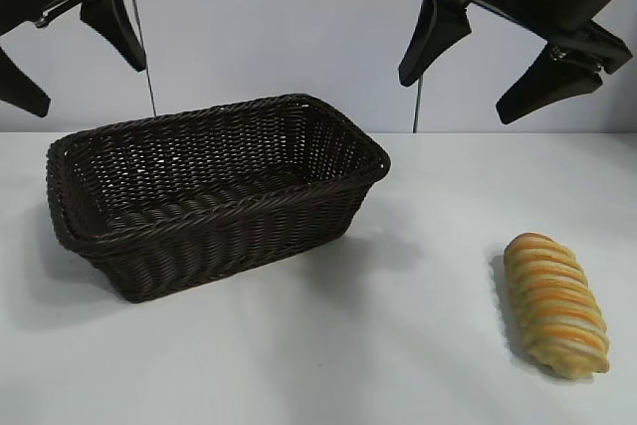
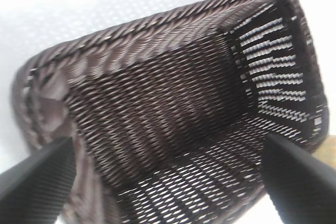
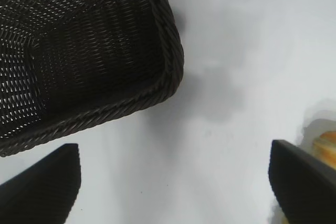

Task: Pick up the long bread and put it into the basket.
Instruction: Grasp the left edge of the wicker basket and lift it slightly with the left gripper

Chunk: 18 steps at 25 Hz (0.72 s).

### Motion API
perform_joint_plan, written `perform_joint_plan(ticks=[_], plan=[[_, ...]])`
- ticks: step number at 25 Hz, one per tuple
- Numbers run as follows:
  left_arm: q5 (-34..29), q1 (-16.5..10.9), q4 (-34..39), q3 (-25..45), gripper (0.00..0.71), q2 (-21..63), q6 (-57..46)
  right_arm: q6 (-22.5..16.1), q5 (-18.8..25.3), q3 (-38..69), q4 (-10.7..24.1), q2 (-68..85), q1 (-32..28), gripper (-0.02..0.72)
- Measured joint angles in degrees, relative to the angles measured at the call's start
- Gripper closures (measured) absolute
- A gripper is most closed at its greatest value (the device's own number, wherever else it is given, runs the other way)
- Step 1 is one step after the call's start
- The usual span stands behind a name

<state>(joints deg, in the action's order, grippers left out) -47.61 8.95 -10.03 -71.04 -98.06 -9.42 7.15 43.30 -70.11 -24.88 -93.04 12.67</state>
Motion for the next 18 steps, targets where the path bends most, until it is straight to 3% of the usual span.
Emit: perform_joint_plan(ticks=[8,18], plan=[[5.8,0.0,-0.5,3.7,0.023,-8.1,-0.3,0.0,-0.8,0.0,0.0,0.0,0.0,0.008],[11.8,0.0,-11.4,3.7,0.041,-13.1,5.3,0.0,-1.3,0.0,-0.1,0.0,0.0,0.008]])
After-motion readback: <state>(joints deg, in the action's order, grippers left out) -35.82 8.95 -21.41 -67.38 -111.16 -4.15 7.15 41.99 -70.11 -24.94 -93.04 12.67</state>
